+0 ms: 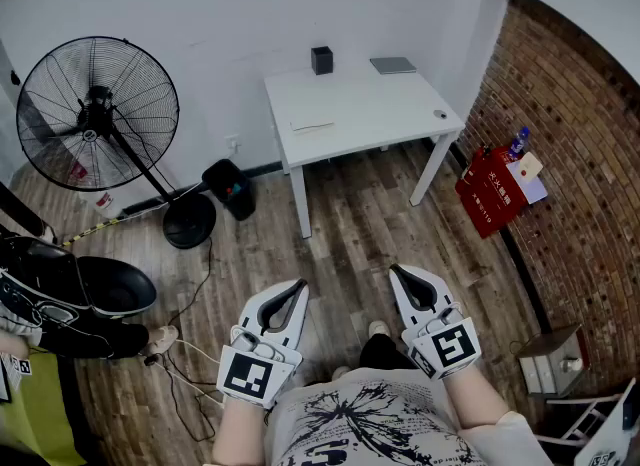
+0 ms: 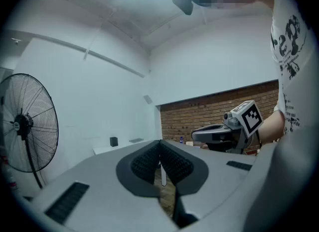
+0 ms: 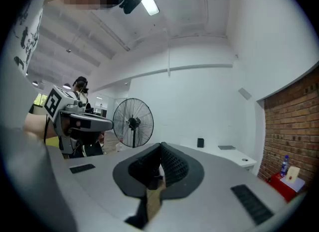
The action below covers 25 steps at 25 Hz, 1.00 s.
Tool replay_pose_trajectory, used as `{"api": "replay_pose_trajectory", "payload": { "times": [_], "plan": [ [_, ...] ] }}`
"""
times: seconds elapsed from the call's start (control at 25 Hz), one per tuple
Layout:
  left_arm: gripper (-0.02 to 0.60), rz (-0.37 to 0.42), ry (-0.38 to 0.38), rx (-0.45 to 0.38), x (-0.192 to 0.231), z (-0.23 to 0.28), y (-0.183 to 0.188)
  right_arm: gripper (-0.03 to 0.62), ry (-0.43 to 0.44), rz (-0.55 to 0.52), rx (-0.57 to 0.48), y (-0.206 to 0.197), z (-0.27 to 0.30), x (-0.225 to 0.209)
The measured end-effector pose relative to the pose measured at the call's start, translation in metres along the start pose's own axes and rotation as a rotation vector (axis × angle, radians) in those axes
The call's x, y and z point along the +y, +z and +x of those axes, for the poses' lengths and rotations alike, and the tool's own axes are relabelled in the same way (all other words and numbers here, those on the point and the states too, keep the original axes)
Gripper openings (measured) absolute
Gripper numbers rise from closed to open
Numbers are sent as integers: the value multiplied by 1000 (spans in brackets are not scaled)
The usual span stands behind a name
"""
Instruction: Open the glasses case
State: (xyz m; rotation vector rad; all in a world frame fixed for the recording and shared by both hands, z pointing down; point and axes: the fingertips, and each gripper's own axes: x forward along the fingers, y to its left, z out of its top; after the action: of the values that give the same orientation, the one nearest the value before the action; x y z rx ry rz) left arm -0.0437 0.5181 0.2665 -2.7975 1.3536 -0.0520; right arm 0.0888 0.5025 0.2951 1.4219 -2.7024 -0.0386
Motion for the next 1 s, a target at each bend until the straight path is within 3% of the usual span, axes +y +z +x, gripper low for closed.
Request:
{"api": "replay_pose_trajectory", "payload": {
  "times": [0.4,0.6,0.64,0.68,0.72,1.0],
  "plan": [
    [14,-2,-11,-12,1,5,4,12,-1,-10,7,2,3,0],
    [14,-4,-14,-5,8,9,-1,8,-41,13,-30,5,11,-7],
    [14,-3,-12,-7,9,11,-1,157,-37,12,-41,7,14,-8],
    [14,-3,-9,-11,12,12,0,408,-29,11,-46,9,19,-9],
    [14,-5,-5,-14,14,14,1,497,-31,8,-47,11,24,-13],
    [14,-28,45,1,45,44,-10,517,-32,5,-12,3,70,-49]
  ]
}}
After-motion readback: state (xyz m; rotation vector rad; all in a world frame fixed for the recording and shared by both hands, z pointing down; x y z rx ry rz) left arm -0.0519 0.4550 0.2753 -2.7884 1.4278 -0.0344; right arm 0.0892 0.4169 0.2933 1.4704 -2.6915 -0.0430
